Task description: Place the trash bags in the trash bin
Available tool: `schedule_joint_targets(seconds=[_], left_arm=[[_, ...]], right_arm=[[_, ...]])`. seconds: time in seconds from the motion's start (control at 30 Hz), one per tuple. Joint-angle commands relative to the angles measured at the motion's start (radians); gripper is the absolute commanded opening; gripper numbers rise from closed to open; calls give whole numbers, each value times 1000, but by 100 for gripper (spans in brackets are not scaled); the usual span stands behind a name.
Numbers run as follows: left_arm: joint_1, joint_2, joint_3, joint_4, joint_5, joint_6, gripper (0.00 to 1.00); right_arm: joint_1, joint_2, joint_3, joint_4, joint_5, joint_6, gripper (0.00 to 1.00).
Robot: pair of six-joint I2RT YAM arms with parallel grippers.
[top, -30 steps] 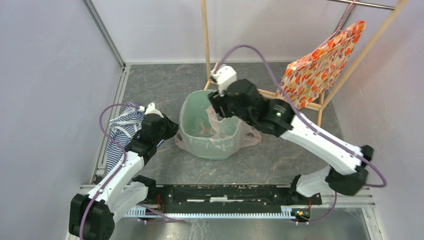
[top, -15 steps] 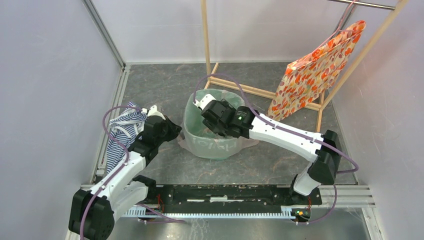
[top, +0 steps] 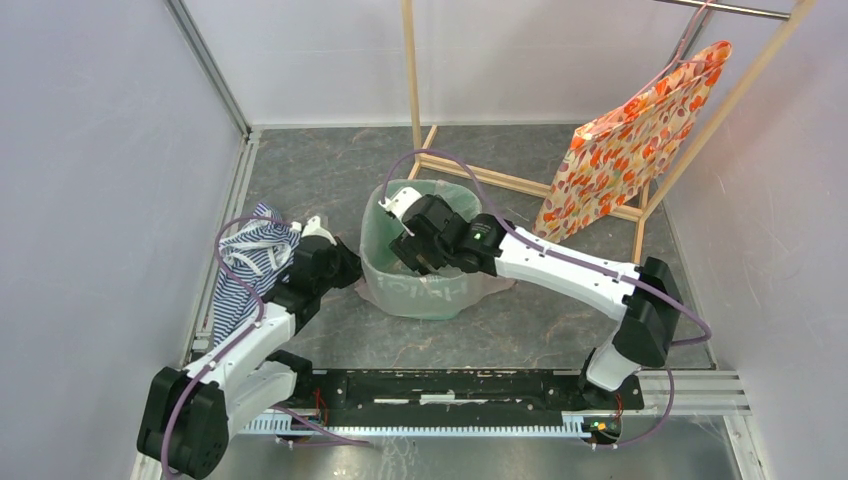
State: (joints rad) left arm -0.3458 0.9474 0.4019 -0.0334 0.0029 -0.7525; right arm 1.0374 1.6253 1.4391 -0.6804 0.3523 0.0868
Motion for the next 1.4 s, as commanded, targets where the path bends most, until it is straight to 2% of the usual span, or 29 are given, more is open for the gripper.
schedule_joint_targets(seconds=[0.0,0.67,1.37], left_arm=[[-15,5,-21,67,15,-31,13],[-75,-30,-54,61,0,-69,13],[-75,-122,24,-117,-65,-24,17]], right_arm=[[-18,40,31,110,-96,-10,94],[-72,94,-83,274,-216,10,96],[-96,170,-100,289,-147,-21,94]])
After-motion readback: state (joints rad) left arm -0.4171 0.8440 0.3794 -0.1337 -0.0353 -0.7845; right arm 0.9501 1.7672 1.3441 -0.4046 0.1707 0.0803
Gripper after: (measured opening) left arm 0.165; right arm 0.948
